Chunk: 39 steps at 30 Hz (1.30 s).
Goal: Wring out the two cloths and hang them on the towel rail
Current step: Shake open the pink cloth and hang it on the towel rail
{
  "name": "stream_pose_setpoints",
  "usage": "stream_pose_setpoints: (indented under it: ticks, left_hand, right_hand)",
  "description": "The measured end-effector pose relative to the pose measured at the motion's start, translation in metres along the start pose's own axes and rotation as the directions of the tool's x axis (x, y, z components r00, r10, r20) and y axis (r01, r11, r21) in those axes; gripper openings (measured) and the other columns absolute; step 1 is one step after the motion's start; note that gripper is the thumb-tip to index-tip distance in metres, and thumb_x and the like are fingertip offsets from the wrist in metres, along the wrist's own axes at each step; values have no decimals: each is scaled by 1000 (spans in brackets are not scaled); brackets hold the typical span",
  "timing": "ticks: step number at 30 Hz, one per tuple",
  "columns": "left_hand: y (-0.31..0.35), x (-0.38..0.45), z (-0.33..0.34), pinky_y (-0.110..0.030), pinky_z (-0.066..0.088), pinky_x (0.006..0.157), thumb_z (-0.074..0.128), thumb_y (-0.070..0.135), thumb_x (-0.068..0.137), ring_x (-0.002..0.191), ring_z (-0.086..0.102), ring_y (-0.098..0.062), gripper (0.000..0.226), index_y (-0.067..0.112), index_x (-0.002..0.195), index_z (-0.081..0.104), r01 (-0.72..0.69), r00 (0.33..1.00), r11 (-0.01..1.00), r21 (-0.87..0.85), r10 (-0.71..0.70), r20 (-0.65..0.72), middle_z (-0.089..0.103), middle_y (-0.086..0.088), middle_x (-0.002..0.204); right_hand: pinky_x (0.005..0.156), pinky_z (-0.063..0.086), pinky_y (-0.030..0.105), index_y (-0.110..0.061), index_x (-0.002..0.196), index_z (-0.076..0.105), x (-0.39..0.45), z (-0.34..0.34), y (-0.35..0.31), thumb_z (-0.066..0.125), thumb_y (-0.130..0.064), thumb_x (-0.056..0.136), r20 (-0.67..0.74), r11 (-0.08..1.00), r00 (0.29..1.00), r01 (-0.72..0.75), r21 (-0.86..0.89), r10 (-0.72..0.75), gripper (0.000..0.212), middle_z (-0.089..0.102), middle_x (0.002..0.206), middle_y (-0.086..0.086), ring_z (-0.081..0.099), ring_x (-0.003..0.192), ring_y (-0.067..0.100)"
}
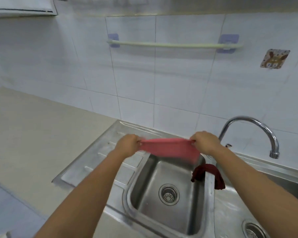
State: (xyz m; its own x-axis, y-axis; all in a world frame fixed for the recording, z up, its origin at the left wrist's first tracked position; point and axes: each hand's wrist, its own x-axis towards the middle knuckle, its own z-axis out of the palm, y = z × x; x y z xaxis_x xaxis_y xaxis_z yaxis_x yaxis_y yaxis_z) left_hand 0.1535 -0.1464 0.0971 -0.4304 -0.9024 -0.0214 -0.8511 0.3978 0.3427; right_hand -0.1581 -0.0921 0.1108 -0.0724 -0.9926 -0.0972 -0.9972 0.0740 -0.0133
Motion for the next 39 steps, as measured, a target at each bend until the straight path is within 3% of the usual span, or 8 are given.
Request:
stream_pose_setpoints:
  ticks: [11,15,19,21,23,25,31,39]
  left_hand:
    - [-23,7,39,-34,51,81,52,15,93,94,67,-27,25,18,105,74,14,1000,987,-161,-10,27,73,-8,100]
    - [-21,15,-7,-34,51,85,50,19,96,104,67,-29,29,21,115,71,20,948,968,-250,-98,-302,73,-11,108]
    - [1,12,-65,-35,46,100,48,13,98,120,59,-22,37,24,133,58,-234,666,923,-306,-77,-742,65,-5,129]
    - [-5,11,-70,-31,49,84,49,18,99,105,65,-26,32,25,127,63,-178,735,969,-171,15,-678,70,-9,115]
    - [-17,14,-53,-28,40,68,52,27,98,86,64,-31,25,22,113,71,-57,986,997,-43,49,-159,69,-13,93]
    - [-28,13,-28,-28,39,67,57,21,94,82,60,-26,19,18,100,75,-29,970,998,-49,40,241,66,-7,84]
    - [-27,17,-9,-38,53,86,49,16,93,100,65,-25,33,29,113,71,-36,999,994,-99,35,-14,73,-3,106]
    - [-22,8,7,-35,48,66,43,20,95,82,66,-31,21,24,112,55,25,939,977,-214,-96,-331,72,-7,88]
  right_hand:
    - [77,50,32,-23,96,75,-13,25,-24,55,-18,85,127,983,986,-127,135,110,23,71,104,2,64,100,26]
    - [95,51,34,-21,105,76,7,-13,-42,57,-10,88,-132,797,962,-117,592,239,28,74,111,4,66,107,24]
    - [93,48,31,-23,119,69,11,-75,-72,51,-2,87,-725,787,593,233,572,351,42,72,115,-1,63,102,18]
    - [82,50,35,-19,116,69,7,-71,-73,53,1,85,-882,937,441,209,280,165,40,74,101,5,61,85,25]
    - [73,53,35,-19,112,70,14,-41,-54,52,-5,89,-581,998,812,-44,37,57,33,71,91,10,63,79,31]
    - [70,50,33,-18,104,70,13,-9,-41,52,-17,89,-29,985,985,-171,-29,170,24,69,95,8,64,85,29]
    - [80,53,37,-28,100,74,4,4,-42,50,-13,86,-123,944,962,-207,259,244,32,71,108,4,64,99,30]
    - [69,43,38,-15,102,48,-3,20,-62,43,-5,87,-321,870,851,-270,413,417,18,67,90,14,61,81,37]
